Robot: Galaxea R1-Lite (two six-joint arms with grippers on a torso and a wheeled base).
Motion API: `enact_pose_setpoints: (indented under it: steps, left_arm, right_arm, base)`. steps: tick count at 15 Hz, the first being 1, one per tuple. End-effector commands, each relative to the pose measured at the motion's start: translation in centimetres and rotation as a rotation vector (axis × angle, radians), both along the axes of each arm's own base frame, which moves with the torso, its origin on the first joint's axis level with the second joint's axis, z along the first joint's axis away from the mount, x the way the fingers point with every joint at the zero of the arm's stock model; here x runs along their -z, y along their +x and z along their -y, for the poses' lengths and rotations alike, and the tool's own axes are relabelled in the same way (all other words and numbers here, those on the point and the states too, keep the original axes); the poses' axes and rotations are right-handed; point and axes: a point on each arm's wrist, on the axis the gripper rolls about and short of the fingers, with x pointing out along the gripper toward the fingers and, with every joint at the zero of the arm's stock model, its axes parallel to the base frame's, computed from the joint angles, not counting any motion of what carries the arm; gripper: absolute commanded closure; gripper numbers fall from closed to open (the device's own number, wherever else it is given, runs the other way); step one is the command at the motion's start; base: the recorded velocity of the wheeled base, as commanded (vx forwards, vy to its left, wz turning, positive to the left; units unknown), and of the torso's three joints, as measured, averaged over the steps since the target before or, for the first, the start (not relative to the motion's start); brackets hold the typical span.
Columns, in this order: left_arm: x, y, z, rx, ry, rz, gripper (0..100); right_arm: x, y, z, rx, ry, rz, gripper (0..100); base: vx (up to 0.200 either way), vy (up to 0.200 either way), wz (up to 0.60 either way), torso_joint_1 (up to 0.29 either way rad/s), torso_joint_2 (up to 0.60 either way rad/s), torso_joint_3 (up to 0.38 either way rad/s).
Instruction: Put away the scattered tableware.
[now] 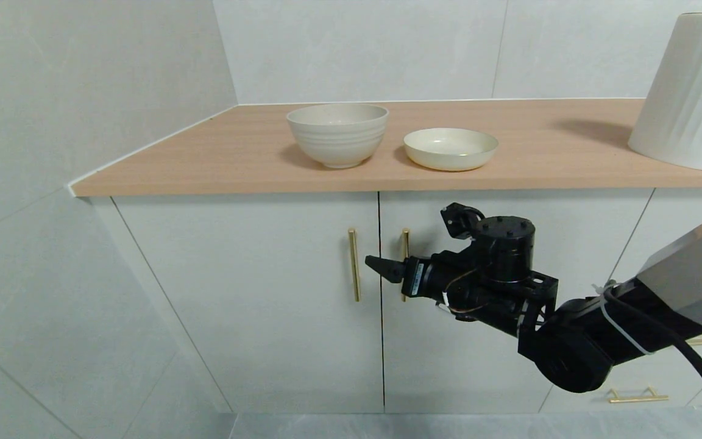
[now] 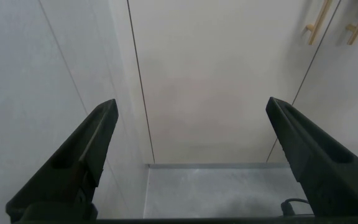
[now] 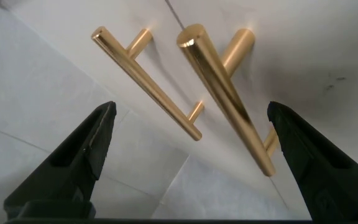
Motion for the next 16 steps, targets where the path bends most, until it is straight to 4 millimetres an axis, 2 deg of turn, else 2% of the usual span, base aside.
enact_pose_setpoints:
  steps: [1, 9, 16]
  left_arm:
    - [0.0, 0.0, 0.0, 0.0, 0.0, 0.0, 0]
    - [0.0, 0.0, 0.0, 0.0, 0.0, 0.0, 0]
    - [0.0, 0.0, 0.0, 0.0, 0.0, 0.0, 0]
  right_arm:
    - [-0.1, -0.1, -0.1, -0.004, 0.004, -0.001, 0]
    - [-0.5, -1.2, -0.3, -0.037, 0.029, -0.026, 0]
    - [-2.0, -4.9, 2.0, -0.252, 0.043, -0.081, 0]
  base:
    - [0.0, 0.0, 0.0, 0.0, 0.0, 0.0]
    - [0.0, 0.0, 0.0, 0.0, 0.0, 0.0]
    - [0.0, 0.0, 0.0, 0.0, 0.0, 0.0]
